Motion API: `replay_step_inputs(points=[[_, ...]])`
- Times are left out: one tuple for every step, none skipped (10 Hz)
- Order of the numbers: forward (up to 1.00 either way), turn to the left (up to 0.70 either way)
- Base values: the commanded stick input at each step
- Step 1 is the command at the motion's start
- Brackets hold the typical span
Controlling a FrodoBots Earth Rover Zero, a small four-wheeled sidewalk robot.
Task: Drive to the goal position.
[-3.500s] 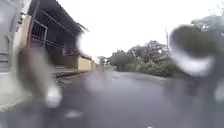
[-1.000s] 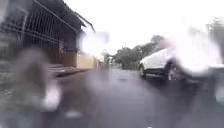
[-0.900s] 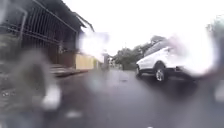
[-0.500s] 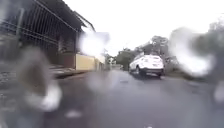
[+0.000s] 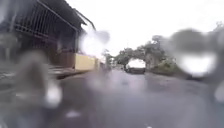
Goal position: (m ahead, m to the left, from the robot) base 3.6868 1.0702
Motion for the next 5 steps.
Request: replay_step_inputs(points=[[0.70,0.00],[0.70,0.00],[0.70,0.00],[0.70,0.00],[0.70,0.00]])
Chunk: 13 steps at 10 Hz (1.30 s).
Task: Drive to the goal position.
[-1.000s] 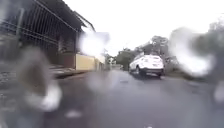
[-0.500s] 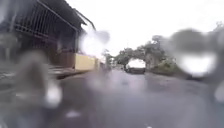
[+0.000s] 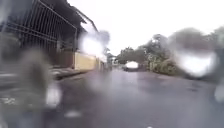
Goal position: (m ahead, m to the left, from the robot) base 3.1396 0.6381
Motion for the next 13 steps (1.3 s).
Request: replay_step_inputs(points=[[0.70,0.00],[0.70,0.00],[0.70,0.00],[0.70,0.00],[0.70,0.00],[0.70,0.00],[0.70,0.00],[0.70,0.00],[0.70,0.00],[0.70,0.00],[0.70,0.00],[0.70,0.00],[0.70,0.00]])
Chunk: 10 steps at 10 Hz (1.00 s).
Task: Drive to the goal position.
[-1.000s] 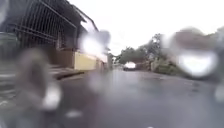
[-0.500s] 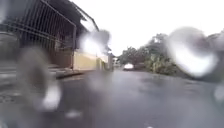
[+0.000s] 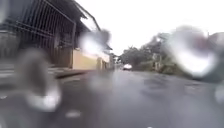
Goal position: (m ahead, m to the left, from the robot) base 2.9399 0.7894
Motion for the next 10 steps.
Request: replay_step_inputs(points=[[0.70,0.00],[0.70,0.00],[0.70,0.00],[0.70,0.00],[0.70,0.00],[0.70,0.00],[0.70,0.00],[0.70,0.00],[0.70,0.00],[0.70,0.00]])
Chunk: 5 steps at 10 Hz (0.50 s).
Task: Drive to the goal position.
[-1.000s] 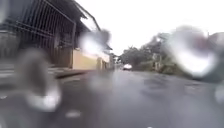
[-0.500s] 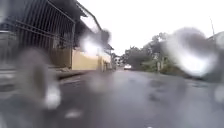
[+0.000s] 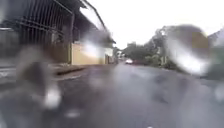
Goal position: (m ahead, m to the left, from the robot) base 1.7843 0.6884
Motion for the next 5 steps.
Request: replay_step_inputs(points=[[0.70,0.00],[0.70,0.00],[0.70,0.00],[0.70,0.00],[0.70,0.00]])
